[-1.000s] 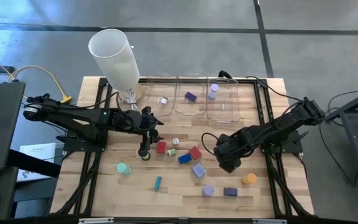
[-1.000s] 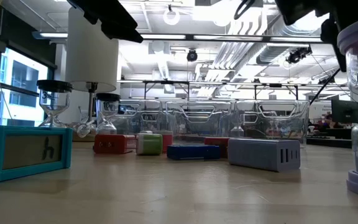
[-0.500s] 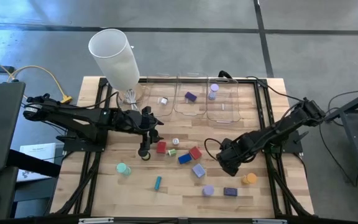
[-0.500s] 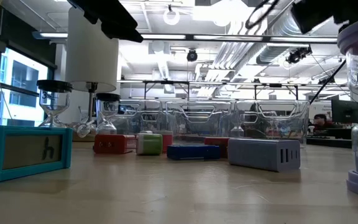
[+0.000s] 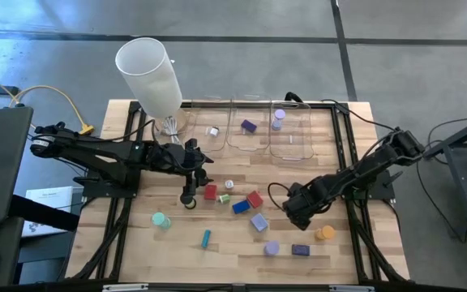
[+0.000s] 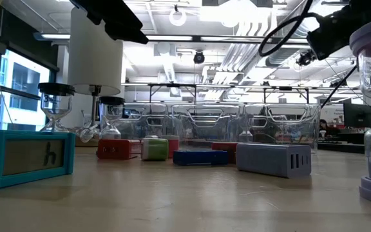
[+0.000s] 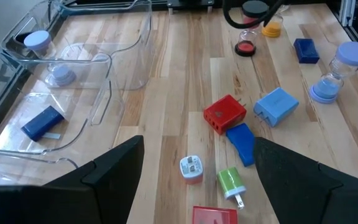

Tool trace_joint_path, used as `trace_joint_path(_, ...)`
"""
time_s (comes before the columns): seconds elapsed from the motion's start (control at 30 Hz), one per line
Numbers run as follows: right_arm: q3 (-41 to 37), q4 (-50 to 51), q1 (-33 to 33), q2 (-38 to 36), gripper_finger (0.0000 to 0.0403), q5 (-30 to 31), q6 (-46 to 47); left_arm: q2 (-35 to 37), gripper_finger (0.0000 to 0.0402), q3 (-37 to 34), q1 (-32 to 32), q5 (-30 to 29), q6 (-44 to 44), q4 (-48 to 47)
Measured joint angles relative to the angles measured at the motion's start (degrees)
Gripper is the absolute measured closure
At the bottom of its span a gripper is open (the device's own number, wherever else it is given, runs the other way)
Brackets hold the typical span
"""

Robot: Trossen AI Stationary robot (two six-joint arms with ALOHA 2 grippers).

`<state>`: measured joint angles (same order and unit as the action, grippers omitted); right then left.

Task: Pick & Place Office items
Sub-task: Put the red hourglass into the right transparent bin

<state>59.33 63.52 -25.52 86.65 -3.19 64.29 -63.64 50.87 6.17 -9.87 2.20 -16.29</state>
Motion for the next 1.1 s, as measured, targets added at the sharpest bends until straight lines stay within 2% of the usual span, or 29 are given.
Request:
trace_joint_path(0.13, -0.11, 0.05, 0.0, 0.0, 0.0029, -0.02, -0.1, 0.0, 0.0108, 0.0, 0.0, 0.0, 0.0, 0.02)
trace_joint_path(0.27, -0.11, 0.02, 0.0, 0.0, 0.006, -0.3, -0.19, 0.0, 0.0108, 0.0, 0.0, 0.0, 0.01, 0.02)
trace_joint_path(0.6, -0.11, 0.02, 0.0, 0.0, 0.0204, -1.68, -0.11, 0.0, 0.0108, 0.0, 0.0, 0.0, 0.77, 0.02)
trace_joint_path(0.87, -0.04, -0.21, 0.0, 0.0, 0.0204, -0.82, -1.09, 0.0, 0.0108, -0.02, 0.0, 0.0, 0.87, 0.02)
trace_joint_path(1.1, 4.15, 2.78, 0.79, 0.02, 0.0204, -5.2, -5.3, 0.0, 0.0108, -0.09, 0.0, 0.0, 0.86, -0.02)
